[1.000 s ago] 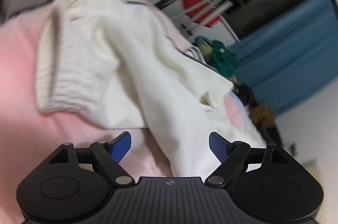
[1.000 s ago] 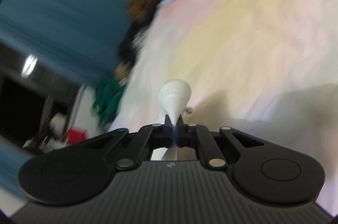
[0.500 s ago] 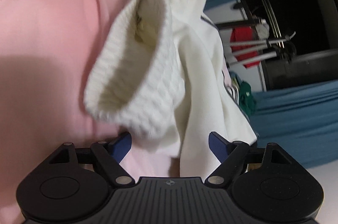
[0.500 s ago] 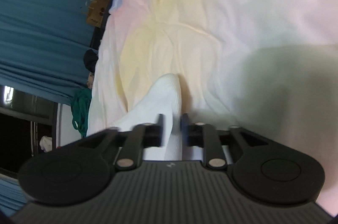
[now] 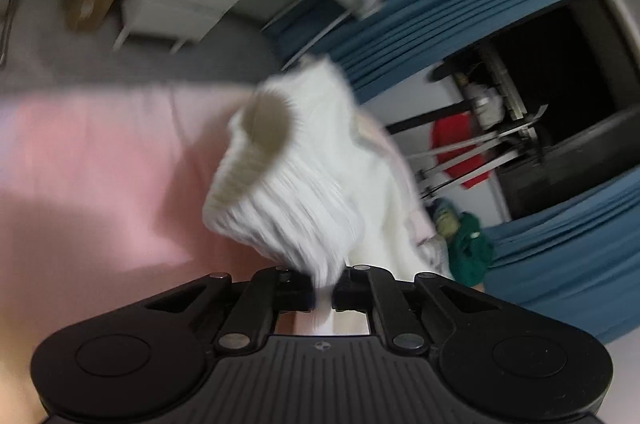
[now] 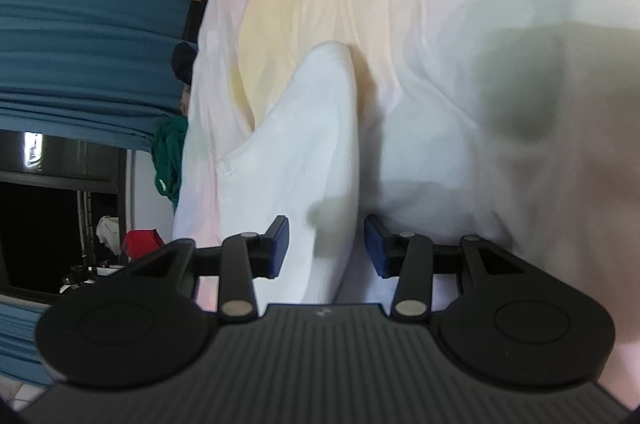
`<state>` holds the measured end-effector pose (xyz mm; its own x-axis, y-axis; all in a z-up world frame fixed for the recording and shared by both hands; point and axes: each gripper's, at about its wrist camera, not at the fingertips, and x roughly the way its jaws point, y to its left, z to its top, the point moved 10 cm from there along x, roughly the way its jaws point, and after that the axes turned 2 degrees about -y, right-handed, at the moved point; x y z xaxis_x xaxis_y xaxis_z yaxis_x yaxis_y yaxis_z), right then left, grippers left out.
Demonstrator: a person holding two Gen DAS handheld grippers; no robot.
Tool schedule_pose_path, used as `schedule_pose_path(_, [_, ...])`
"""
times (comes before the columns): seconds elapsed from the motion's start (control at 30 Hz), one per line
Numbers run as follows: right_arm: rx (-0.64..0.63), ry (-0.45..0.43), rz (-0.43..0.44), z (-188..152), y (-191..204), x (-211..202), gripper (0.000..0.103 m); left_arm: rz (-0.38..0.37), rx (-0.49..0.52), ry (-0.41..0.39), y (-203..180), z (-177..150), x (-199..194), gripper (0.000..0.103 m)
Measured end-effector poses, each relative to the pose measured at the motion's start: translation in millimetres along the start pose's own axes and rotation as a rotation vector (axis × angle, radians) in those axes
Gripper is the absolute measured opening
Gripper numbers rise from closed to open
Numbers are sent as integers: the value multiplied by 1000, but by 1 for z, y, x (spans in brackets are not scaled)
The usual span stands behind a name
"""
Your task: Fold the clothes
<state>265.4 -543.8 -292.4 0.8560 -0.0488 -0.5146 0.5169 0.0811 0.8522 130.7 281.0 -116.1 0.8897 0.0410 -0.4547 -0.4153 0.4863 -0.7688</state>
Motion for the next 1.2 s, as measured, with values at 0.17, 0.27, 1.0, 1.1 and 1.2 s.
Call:
schedule_pose_path(0.17, [-31,-42,7,22,9,22,45,2,36,-39,17,36,-35,6])
schedule_pose_path(0.27, [-48,-68,22,34,10,29,45,27,-85,14,51,41,-34,6])
schedule_pose_path(1.0, [-209,-454,-217,67,-1,-107,5,54,-81,-14,56,51,-34,6])
schedule_pose_path(1.1, [-194,-410,-313,66,-24,-110,5,143,-61,29,68,44,-28,6])
schedule_pose_path(1.2, [-139,-331,-404,62,-57,-102,6,211,-52,59,80,40,-22,7])
